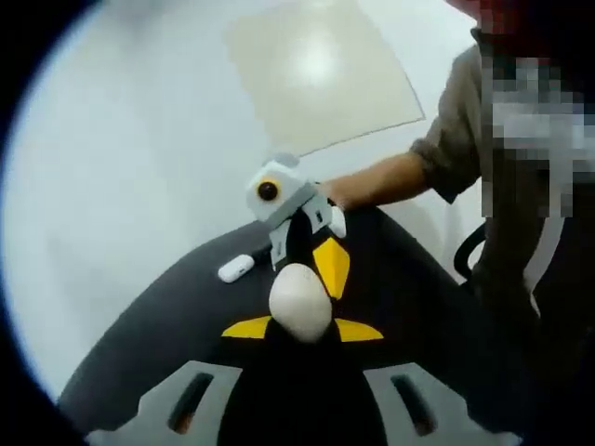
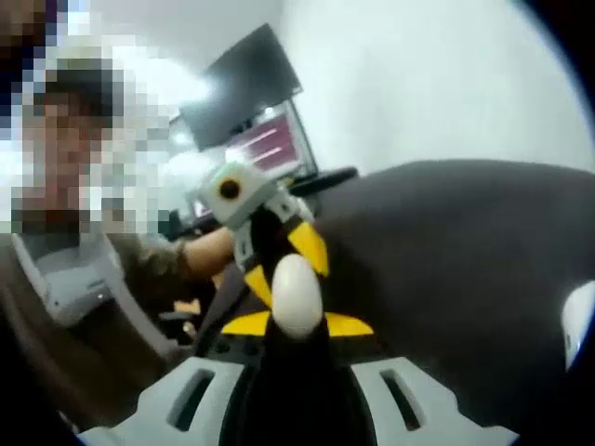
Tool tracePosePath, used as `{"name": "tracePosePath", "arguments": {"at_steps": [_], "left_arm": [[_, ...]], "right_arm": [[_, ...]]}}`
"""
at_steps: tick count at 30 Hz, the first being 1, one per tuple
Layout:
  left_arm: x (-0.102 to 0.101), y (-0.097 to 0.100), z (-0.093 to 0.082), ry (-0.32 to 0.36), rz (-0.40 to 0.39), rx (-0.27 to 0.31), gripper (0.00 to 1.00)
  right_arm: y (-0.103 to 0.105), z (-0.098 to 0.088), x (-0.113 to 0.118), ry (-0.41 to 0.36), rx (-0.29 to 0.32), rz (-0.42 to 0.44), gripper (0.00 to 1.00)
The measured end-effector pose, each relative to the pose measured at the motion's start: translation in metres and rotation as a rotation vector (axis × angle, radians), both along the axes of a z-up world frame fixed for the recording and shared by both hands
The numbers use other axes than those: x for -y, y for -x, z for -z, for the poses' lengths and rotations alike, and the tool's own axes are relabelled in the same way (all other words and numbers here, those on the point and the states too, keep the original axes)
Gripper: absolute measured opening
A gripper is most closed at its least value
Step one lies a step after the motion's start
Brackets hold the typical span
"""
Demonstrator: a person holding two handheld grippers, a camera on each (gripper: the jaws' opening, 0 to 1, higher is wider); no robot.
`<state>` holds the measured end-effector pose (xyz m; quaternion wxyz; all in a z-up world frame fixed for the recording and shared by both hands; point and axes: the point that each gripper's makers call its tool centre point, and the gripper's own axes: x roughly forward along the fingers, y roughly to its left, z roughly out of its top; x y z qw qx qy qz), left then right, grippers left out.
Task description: Pick up three earphones and place each one into its charging case using tactile feedback, ensure that each earphone is properly inserted and securely positioned inside the case.
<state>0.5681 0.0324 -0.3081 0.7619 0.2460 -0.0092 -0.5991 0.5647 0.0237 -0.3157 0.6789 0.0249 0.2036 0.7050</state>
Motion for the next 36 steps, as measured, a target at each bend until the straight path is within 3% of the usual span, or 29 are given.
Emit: {"name": "tracePosePath", "arguments": {"at_steps": [5, 10, 13, 17, 21, 24, 25, 27, 30, 31, 33, 36], "left_arm": [[-0.004, -0.008, -0.01, 0.016, -0.028, 0.141, 0.34], [-0.005, -0.008, -0.013, 0.021, -0.026, 0.215, 0.39], [-0.003, -0.008, -0.012, 0.022, -0.019, 0.228, 0.37], [-0.001, -0.008, -0.011, 0.019, -0.007, 0.228, 0.33], [0.006, -0.007, -0.01, -0.013, -0.005, 0.307, 0.29], [0.009, -0.009, -0.009, -0.017, -0.014, 0.301, 0.29], [0.008, -0.009, -0.009, -0.013, -0.013, 0.298, 0.29], [0.009, -0.01, -0.008, -0.005, -0.009, 0.275, 0.29], [0.008, -0.014, -0.006, 0.028, -0.031, 0.147, 0.29], [0.008, -0.015, -0.007, 0.027, -0.029, 0.143, 0.29], [0.008, -0.017, -0.005, 0.05, -0.037, 0.072, 0.29], [0.008, -0.02, -0.006, 0.067, -0.041, 0.011, 0.29]], "right_arm": [[-0.001, -0.001, -0.002, 0.0, -0.045, 0.003, 0.21], [-0.004, -0.002, -0.003, -0.002, -0.1, 0.012, 0.22], [-0.005, -0.002, -0.002, -0.005, -0.111, 0.018, 0.22], [-0.005, -0.002, -0.002, -0.009, -0.078, 0.019, 0.22], [-0.011, -0.003, -0.002, -0.006, -0.144, 0.043, 0.22], [-0.013, -0.003, -0.001, -0.005, -0.161, 0.049, 0.22], [-0.011, -0.002, -0.001, -0.007, -0.144, 0.044, 0.22], [-0.01, -0.002, 0.001, -0.012, -0.045, 0.029, 0.22], [-0.012, 0.0, 0.005, -0.016, 0.196, 0.024, 0.26], [-0.014, 0.0, 0.006, -0.011, 0.227, 0.035, 0.28], [-0.016, -0.001, 0.008, -0.014, 0.263, 0.051, 0.29], [-0.023, -0.009, 0.01, -0.055, 0.263, 0.087, 0.32]]}}
